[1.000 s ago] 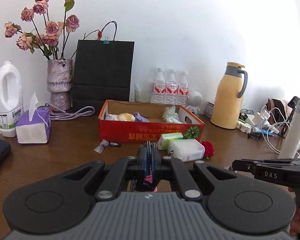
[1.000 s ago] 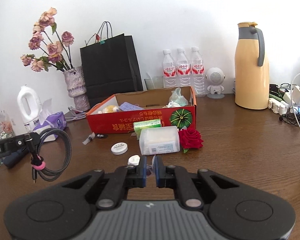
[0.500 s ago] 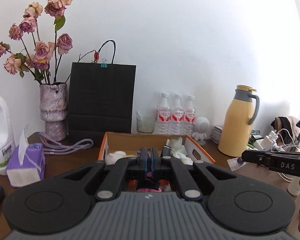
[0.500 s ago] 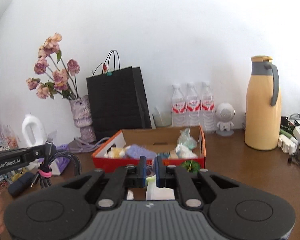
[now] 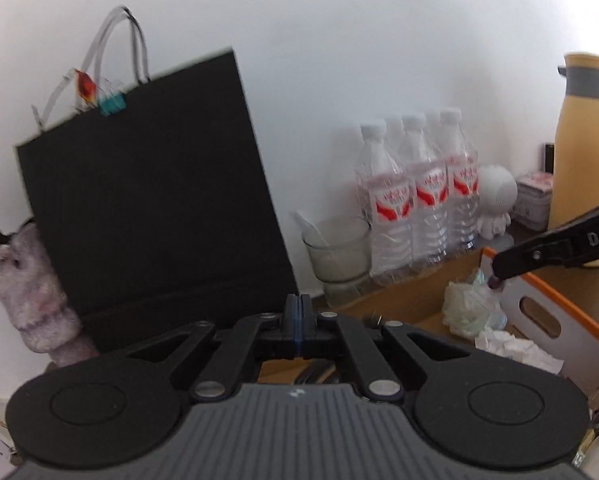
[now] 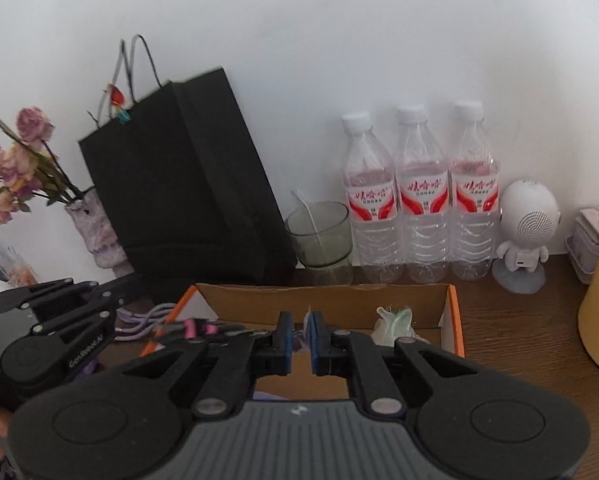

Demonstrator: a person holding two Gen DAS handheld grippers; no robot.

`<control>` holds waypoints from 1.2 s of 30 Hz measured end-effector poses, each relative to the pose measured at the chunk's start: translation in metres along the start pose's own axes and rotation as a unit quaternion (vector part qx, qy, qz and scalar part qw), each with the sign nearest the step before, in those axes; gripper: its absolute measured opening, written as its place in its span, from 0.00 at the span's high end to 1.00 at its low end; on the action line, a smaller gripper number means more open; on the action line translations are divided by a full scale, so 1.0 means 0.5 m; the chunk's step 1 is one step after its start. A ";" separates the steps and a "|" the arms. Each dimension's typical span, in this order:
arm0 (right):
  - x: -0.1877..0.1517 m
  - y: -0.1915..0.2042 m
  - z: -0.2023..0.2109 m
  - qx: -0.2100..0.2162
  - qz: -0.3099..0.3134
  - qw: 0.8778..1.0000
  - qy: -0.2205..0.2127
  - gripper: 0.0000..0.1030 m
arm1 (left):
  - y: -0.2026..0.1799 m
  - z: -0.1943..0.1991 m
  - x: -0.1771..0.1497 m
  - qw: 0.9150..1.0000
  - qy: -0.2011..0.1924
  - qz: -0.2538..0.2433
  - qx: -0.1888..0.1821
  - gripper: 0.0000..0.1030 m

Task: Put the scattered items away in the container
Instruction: 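Carry the cable in the left tool while the right tool moves along over the box, then open both tools over the box to drop the cable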

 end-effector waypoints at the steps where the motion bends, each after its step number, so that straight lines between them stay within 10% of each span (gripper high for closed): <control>1: -0.004 -0.014 -0.029 -0.002 -0.003 1.000 0.016 0.93 | -0.012 -0.021 -0.009 1.000 0.012 -0.004 -0.005 0.99; 10: -0.045 -0.099 -0.166 -0.010 -0.047 0.992 0.117 0.86 | -0.024 -0.106 -0.066 0.996 0.086 -0.003 -0.030 0.94; 14: -0.057 -0.097 -0.169 -0.028 -0.051 0.991 0.124 0.54 | -0.008 -0.111 -0.071 0.993 0.109 0.031 -0.040 0.48; 21: -0.031 -0.064 -0.078 -0.053 -0.054 0.990 0.119 0.44 | 0.020 -0.047 -0.076 0.986 0.151 0.067 -0.004 0.00; 30: -0.076 0.010 0.092 -0.078 -0.026 0.992 0.093 0.22 | 0.036 0.120 -0.086 0.976 0.172 0.132 0.030 0.00; 36: -0.164 0.087 0.233 -0.080 0.042 0.992 -0.088 0.20 | 0.028 0.298 -0.107 0.981 0.051 0.165 0.087 0.00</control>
Point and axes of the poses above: each gripper's, at about its wrist camera, not at the fingertips, and z roughly against the way its jaws point, y to its left, x to its top, the point moved 4 cm from there along -z, roughly the way its jaws point, and after that the axes turned 15 degrees about x, right-handed, at the moved point
